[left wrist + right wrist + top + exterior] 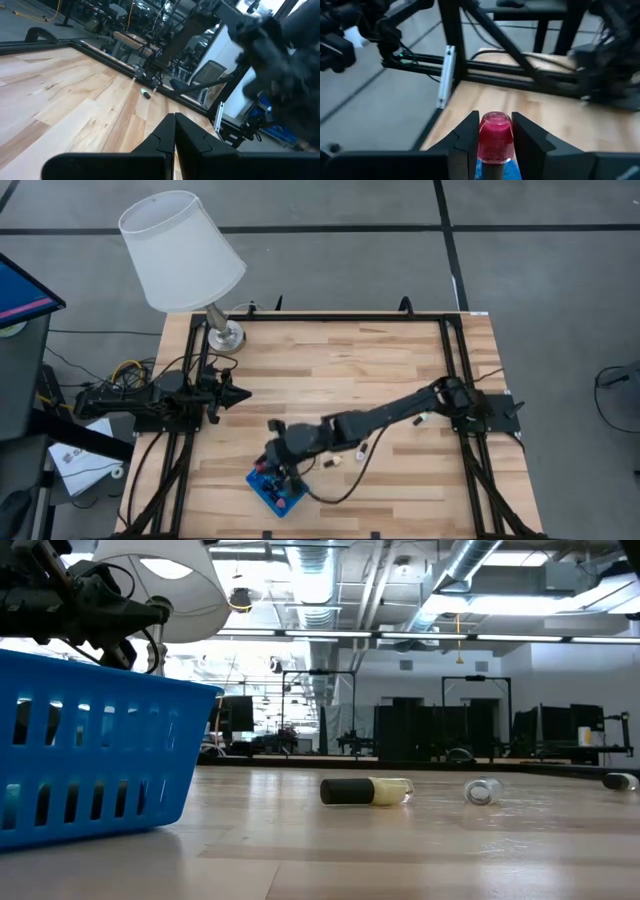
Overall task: Pick & Place Nail Polish
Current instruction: Put the red nail polish bottle in the blue bin
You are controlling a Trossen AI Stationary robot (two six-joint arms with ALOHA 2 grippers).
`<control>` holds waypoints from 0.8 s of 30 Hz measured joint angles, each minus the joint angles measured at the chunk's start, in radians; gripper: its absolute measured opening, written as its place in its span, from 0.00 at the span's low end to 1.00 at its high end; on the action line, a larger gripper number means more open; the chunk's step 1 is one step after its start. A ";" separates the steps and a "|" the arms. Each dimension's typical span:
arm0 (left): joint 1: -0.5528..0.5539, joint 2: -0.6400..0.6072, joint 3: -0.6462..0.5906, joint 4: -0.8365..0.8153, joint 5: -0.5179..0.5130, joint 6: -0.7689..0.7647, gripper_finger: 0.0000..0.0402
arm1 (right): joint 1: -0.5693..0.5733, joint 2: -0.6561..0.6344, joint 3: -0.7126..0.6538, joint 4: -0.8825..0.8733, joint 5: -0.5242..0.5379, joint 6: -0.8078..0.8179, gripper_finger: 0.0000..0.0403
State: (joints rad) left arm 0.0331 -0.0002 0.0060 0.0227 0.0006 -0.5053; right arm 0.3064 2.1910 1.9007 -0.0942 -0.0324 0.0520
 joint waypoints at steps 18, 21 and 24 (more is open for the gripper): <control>0.000 0.000 0.000 0.000 0.000 0.000 0.00 | 0.077 0.206 0.001 -0.023 -0.077 0.022 0.22; 0.000 0.000 0.000 0.000 0.000 0.000 0.00 | 0.072 0.205 0.002 -0.056 -0.074 -0.001 0.22; 0.000 0.000 0.000 0.000 0.000 0.000 0.00 | 0.070 0.205 0.002 -0.095 -0.075 -0.010 0.22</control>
State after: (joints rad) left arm 0.0332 -0.0002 0.0060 0.0227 0.0008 -0.5054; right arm 0.3759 2.3955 1.9026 -0.1893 -0.1070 0.0416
